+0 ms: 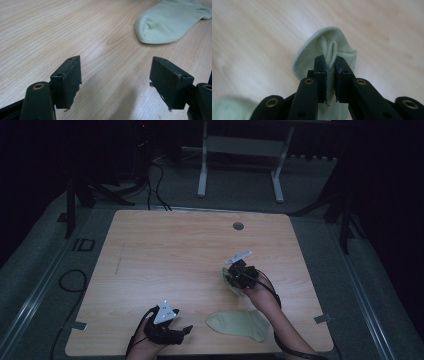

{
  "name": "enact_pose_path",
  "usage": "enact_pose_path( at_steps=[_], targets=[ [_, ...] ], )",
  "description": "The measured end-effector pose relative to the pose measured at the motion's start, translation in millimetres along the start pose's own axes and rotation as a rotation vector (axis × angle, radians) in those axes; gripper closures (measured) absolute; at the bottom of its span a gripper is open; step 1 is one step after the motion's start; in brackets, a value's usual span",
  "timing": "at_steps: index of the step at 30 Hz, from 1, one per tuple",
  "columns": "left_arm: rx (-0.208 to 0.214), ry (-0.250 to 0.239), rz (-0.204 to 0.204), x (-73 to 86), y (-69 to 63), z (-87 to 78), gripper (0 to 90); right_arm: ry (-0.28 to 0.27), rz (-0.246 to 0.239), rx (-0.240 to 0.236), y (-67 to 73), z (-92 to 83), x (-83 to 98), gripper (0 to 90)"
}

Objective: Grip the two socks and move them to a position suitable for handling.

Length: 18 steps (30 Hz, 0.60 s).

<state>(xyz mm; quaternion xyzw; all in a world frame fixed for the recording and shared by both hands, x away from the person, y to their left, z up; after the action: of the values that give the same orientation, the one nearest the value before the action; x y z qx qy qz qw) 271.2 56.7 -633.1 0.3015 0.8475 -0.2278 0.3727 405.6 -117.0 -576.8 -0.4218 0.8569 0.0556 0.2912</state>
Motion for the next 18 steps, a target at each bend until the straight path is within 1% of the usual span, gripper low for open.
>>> enact_pose_path(
  at_steps=[2, 4, 8, 10, 11, 12, 13, 15, 18],
  targets=[
    [0.001, 0.003, 0.001, -0.1, -0.1, 1.3, 25.3, 0.018, 0.02, -0.006, 0.0, 3.1, 13.6, 81.6],
    [0.004, 0.002, 0.0, -0.8, -0.7, 2.7, 25.3, 0.035, 0.037, -0.017, 1.8, 10.5, 25.0, 81.5],
    [0.01, -0.003, -0.002, -2.8, -2.0, 4.3, 25.7, 0.057, 0.057, -0.034, 8.4, 25.8, 38.3, 79.6],
    [0.009, 0.002, -0.002, -3.2, -1.8, 5.8, 25.9, 0.057, 0.072, -0.052, 12.8, 32.5, 42.2, 73.4],
    [0.01, 0.0, -0.005, -3.8, -1.9, 6.8, 25.9, 0.037, 0.077, -0.048, 13.6, 33.2, 41.3, 68.5],
    [0.008, 0.0, -0.005, -4.4, -1.7, 7.9, 25.9, 0.031, 0.084, -0.048, 14.6, 33.5, 41.0, 62.6],
    [0.012, 0.0, -0.005, -4.9, -2.1, 8.9, 25.9, 0.031, 0.079, -0.038, 15.5, 33.9, 40.9, 59.5],
    [0.013, 0.002, -0.001, -6.2, -2.8, 11.2, 26.7, 0.032, 0.059, -0.013, 17.0, 34.8, 40.1, 55.4],
    [0.019, -0.001, 0.006, -12.2, -4.1, 14.2, 27.9, 0.035, 0.057, -0.019, 18.4, 35.2, 39.2, 51.3]
  ],
)
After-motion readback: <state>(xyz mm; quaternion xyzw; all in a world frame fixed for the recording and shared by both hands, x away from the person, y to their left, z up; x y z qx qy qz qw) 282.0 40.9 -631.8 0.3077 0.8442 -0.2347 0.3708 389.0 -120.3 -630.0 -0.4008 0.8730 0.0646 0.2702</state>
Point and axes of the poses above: each handheld gripper's, and its own axes: z roughly forward along the jaws, x roughly out of its underside, y roughly to its left, the point moved 10 cm from there along z, roughly forward along the jaws, and after that the axes turned 4 degrees about -z, right-handed, at the moved point
